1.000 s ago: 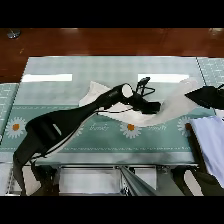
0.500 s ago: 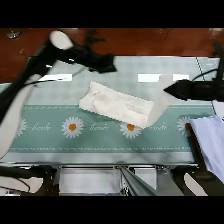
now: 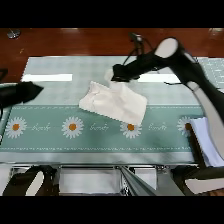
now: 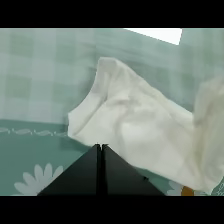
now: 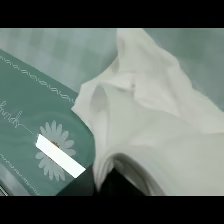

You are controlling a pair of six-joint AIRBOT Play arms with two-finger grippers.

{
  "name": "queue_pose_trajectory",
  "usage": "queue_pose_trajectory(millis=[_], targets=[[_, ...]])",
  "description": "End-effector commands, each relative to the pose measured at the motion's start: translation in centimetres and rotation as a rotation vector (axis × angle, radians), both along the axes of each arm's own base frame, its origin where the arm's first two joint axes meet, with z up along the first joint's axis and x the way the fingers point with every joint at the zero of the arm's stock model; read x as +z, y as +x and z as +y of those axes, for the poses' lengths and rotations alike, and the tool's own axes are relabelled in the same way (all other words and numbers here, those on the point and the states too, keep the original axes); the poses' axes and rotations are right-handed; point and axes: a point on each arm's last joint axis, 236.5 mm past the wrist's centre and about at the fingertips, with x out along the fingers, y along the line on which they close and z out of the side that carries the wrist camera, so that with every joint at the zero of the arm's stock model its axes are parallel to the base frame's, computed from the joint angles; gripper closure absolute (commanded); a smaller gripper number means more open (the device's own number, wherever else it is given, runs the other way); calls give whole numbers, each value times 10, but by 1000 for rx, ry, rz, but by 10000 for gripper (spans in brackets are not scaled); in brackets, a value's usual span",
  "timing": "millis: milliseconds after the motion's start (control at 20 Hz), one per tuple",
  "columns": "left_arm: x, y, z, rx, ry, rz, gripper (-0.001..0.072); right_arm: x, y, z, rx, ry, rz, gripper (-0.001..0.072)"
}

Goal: Fold the shirts.

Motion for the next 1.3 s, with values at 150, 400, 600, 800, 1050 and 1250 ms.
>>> queue_pose_trajectory(millis=[150, 400, 600, 800, 1050, 1250], targets=[[-75, -61, -20, 44, -157, 66, 682, -68, 12, 95, 66, 50, 175, 117], [-85, -53, -15, 57, -144, 67, 682, -25, 12, 8, 125, 11, 219, 84], [-84, -49, -12, 72, -143, 52, 682, 39, 21, -181, -88, -333, 51, 84], [-84, -48, -12, 61, -130, 43, 682, 15, -3, -291, -600, -346, -43, 84], [-85, -44, -10, 72, -131, 42, 682, -126, -77, -254, -899, -27, 248, 85], [-96, -40, -11, 79, -153, 90, 682, -161, -86, -192, -699, 55, 399, 85]])
